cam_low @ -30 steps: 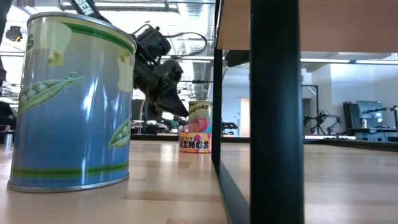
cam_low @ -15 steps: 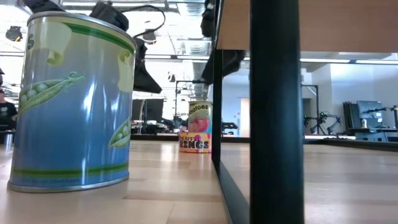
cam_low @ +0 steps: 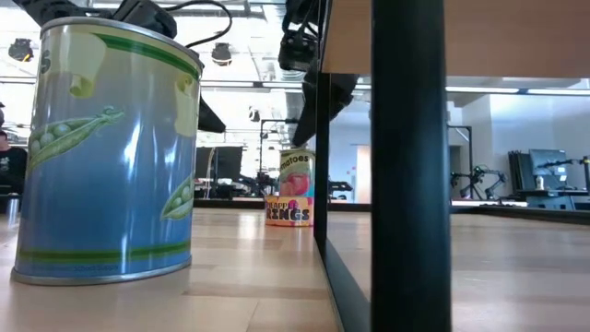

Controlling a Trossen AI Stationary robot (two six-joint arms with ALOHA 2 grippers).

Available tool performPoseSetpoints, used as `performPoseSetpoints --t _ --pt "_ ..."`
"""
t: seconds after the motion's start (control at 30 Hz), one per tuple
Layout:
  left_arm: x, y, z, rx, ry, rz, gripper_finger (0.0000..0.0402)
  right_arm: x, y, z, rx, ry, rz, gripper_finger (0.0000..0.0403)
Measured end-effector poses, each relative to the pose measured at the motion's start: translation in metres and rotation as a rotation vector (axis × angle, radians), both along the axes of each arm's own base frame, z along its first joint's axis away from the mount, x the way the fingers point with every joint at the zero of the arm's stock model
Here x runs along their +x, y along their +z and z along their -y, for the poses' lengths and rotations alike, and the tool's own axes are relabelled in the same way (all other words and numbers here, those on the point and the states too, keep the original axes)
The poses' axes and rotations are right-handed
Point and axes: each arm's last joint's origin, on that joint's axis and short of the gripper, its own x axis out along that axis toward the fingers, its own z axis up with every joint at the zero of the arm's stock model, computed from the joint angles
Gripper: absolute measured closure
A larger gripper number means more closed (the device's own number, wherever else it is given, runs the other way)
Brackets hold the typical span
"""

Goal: Pick and place cans onto a shelf
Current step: Put the canned tomatoes on the shelf

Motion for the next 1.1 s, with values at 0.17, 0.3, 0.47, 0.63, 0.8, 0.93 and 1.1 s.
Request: performPoseSetpoints --t 0.17,0.3,0.47,0.63,0.8,0.93,1.1 --pt "0.0 -0.001 0.0 0.007 -0.005 -0.012 0.0401 -0.001 -0.006 -0.002 0.007 -0.005 -0.03 0.0217" --pt "-0.001 -0.002 0.0 0.01 -0.014 -0.024 0.0401 0.001 -0.014 0.0 -0.03 -0.043 -0.064 0.0239" --pt "-0.001 -0.002 0.001 0.003 -0.029 -0.022 0.0401 0.004 -0.022 0.002 -0.045 -0.044 -0.076 0.0298" --pt "-0.001 -0.002 0.001 -0.001 -0.035 -0.023 0.0401 0.004 -0.022 0.001 -0.042 -0.04 -0.087 0.0368" --pt "-0.001 -0.002 0.001 0.003 -0.037 -0.025 0.0401 0.003 -0.015 0.002 -0.02 -0.059 -0.119 0.0393" --pt "-0.001 -0.002 0.001 0.006 -0.038 -0.025 0.0401 0.002 -0.01 0.002 -0.003 -0.082 -0.154 0.0396" --pt "-0.001 -0.002 0.001 0.006 -0.038 -0.025 0.0401 -0.011 0.007 0.003 0.042 -0.14 -0.19 0.0398"
